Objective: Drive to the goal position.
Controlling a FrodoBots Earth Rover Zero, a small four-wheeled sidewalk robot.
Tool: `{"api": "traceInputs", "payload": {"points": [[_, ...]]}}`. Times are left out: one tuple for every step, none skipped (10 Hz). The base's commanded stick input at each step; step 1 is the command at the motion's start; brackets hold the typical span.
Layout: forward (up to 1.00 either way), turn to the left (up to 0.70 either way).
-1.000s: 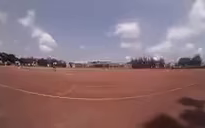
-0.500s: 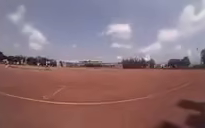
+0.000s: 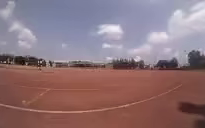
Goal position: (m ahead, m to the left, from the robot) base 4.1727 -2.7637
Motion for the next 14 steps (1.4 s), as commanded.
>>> {"api": "traceInputs", "payload": {"points": [[0.70,-0.35],[0.70,-0.35],[0.70,-0.35],[0.70,-0.35],[0.70,-0.35],[0.70,-0.35],[0.70,-0.35],[0.70,-0.35],[0.70,-0.35],[0.70,-0.35],[0.70,-0.35],[0.70,-0.35],[0.70,-0.35],[0.70,-0.35]]}}
